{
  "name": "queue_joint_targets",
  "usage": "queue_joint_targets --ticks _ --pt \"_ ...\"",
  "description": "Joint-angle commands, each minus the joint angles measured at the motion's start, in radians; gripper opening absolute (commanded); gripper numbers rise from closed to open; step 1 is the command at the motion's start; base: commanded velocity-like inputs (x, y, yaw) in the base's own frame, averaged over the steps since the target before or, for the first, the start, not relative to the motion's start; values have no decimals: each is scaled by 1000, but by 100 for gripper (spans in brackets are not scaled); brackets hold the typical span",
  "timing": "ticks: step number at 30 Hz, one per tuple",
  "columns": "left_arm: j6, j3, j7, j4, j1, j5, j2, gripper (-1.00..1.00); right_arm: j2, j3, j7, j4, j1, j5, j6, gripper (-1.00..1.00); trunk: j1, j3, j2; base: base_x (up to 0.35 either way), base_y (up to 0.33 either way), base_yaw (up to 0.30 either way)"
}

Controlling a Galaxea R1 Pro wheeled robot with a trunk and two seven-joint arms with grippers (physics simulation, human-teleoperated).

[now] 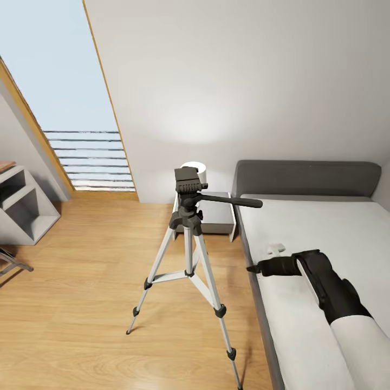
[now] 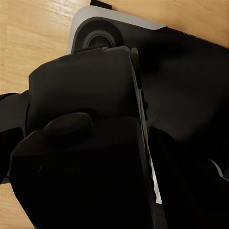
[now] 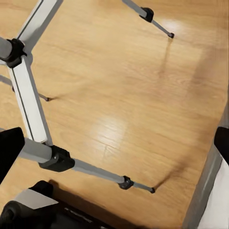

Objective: Attach the digital camera to the camera tripod in the bedroom.

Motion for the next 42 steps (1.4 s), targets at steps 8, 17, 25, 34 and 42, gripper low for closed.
queue_joint_targets --ticks 8,17,25,34,42 --pt "-2 -8 -5 1 -1 9 0 -100 -26 8 66 2 3 27 2 100 1 -2 -2 0 0 0" --pt "-2 -8 -5 1 -1 9 0 -100 -28 9 71 2 4 35 2 100 1 -2 -2 0 0 0" --pt "-2 -8 -5 1 -1 9 0 -100 -29 14 74 -44 -4 36 -24 100 1 -2 -2 0 0 0" --pt "-2 -9 -5 1 -1 9 0 -100 -25 53 92 -158 95 71 -139 100 1 -2 -2 0 0 0" --pt "-2 -8 -5 1 -1 9 0 -100 -16 82 124 -256 134 69 -150 100 1 -2 -2 0 0 0"
